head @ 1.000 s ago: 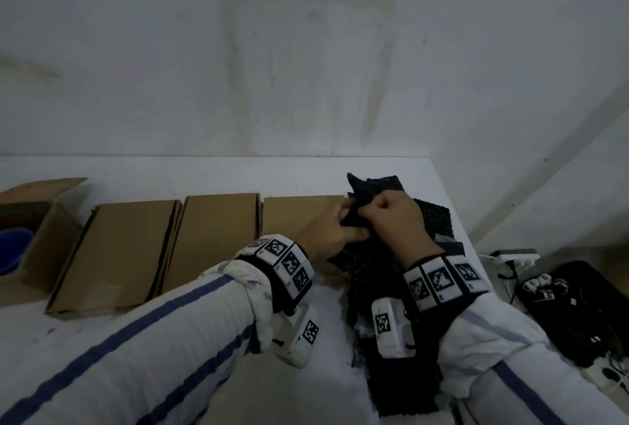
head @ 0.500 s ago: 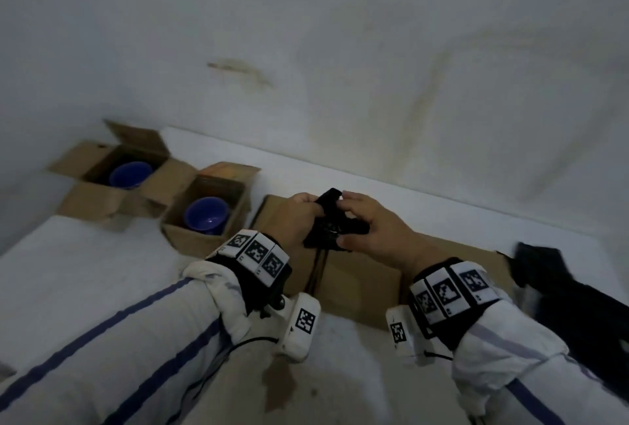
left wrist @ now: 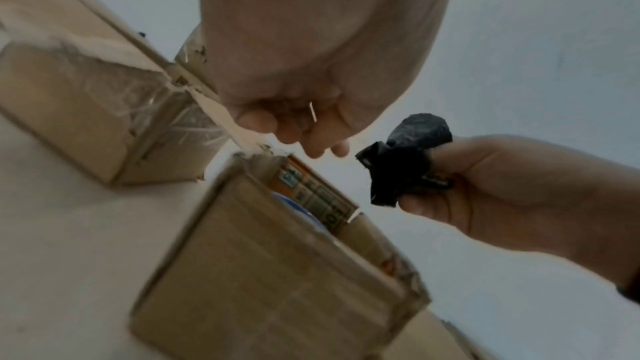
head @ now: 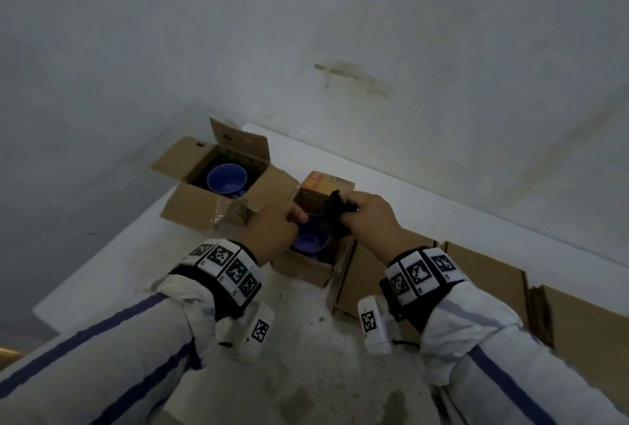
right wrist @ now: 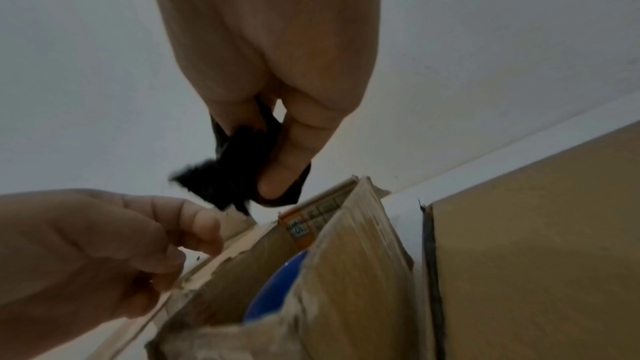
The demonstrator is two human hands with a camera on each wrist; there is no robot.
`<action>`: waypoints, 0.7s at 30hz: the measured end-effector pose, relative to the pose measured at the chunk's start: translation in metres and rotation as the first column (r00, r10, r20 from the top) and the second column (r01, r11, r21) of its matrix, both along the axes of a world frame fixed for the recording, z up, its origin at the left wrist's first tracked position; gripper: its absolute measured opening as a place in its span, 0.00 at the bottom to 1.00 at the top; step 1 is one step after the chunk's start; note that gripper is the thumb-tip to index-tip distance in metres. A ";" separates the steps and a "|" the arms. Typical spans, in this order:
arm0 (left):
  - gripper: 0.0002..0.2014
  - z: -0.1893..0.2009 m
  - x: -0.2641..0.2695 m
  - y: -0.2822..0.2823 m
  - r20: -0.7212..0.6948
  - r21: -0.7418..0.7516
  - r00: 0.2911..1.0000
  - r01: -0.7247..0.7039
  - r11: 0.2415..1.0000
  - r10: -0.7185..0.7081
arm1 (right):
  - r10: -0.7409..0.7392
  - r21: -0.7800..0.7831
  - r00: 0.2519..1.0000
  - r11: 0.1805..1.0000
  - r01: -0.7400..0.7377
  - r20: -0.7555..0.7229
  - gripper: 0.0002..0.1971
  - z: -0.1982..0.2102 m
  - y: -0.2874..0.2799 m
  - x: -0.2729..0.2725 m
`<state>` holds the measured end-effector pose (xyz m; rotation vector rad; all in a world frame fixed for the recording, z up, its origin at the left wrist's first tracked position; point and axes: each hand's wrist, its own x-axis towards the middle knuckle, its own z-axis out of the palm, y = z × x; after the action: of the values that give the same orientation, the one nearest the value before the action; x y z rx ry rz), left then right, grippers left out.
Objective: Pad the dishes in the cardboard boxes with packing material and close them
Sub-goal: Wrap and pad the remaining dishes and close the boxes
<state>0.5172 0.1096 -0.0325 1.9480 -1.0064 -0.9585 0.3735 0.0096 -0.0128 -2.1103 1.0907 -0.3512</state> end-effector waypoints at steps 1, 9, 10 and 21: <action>0.13 -0.004 0.008 0.000 0.112 0.061 0.992 0.059 0.996 -0.065 | 0.033 -0.013 0.998 0.999 -0.034 -0.061 0.14 -0.002 0.001 0.003; 0.14 -0.020 0.023 -0.003 0.472 0.422 0.658 0.416 0.806 -0.587 | 0.398 0.057 0.607 0.863 -0.501 -0.688 0.14 -0.007 0.015 0.016; 0.14 -0.020 0.023 -0.003 0.466 0.441 0.647 0.421 0.792 -0.603 | 0.392 0.056 0.590 0.861 -0.506 -0.706 0.14 -0.010 0.016 0.018; 0.11 -0.021 0.020 -0.002 0.424 0.389 0.679 0.461 0.797 -0.600 | 0.362 -0.123 0.622 0.792 -0.598 -0.694 0.13 -0.026 0.020 0.021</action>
<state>0.5375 0.1075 -0.0532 2.2382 -1.9544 -0.8891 0.3943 0.0296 -0.0393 -2.8521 0.7537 0.5482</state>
